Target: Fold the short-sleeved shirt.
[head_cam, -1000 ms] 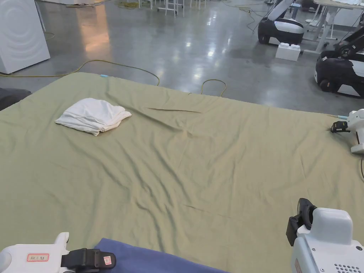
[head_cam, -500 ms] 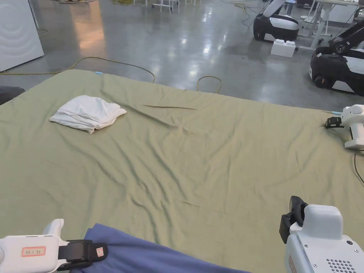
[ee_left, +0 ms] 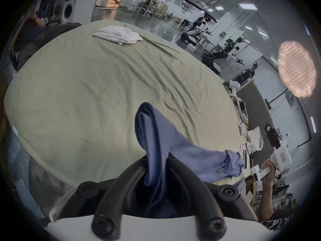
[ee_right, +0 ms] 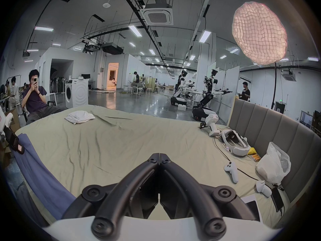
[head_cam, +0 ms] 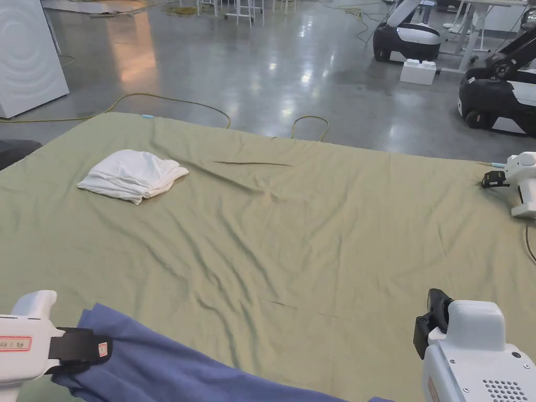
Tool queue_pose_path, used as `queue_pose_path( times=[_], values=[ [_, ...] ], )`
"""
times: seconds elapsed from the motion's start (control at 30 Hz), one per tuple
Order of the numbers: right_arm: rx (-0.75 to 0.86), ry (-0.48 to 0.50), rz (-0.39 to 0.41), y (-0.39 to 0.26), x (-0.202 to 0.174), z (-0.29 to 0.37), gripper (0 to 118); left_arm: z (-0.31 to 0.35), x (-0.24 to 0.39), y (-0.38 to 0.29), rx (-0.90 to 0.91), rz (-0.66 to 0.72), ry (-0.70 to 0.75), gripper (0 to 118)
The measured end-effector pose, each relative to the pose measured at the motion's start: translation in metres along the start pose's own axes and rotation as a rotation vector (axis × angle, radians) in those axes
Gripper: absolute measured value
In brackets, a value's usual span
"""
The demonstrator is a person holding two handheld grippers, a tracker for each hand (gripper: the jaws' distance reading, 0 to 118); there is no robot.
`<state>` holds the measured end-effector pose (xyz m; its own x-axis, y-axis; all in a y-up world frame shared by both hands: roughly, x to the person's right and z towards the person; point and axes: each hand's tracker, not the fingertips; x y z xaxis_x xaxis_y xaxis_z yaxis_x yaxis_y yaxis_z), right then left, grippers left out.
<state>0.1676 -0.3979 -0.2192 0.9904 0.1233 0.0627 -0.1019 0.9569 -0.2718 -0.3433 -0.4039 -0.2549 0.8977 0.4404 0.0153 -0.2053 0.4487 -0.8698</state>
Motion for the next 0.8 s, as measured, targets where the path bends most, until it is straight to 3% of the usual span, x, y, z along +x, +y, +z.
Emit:
queue_pose_path(
  times=[0.23,0.4,0.8],
  values=[
    [-0.008,0.008,-0.005,-0.004,-0.001,0.001,0,-0.021,0.070,-0.013,-0.032,-0.022,-0.208,10],
    [-0.019,0.003,-0.006,-0.009,0.004,0.002,0,-0.063,0.110,-0.023,-0.104,-0.071,-0.240,10],
    [-0.051,-0.033,-0.013,-0.018,0.021,0.010,0,-0.186,0.180,-0.076,-0.313,-0.143,-0.015,10]
  ],
)
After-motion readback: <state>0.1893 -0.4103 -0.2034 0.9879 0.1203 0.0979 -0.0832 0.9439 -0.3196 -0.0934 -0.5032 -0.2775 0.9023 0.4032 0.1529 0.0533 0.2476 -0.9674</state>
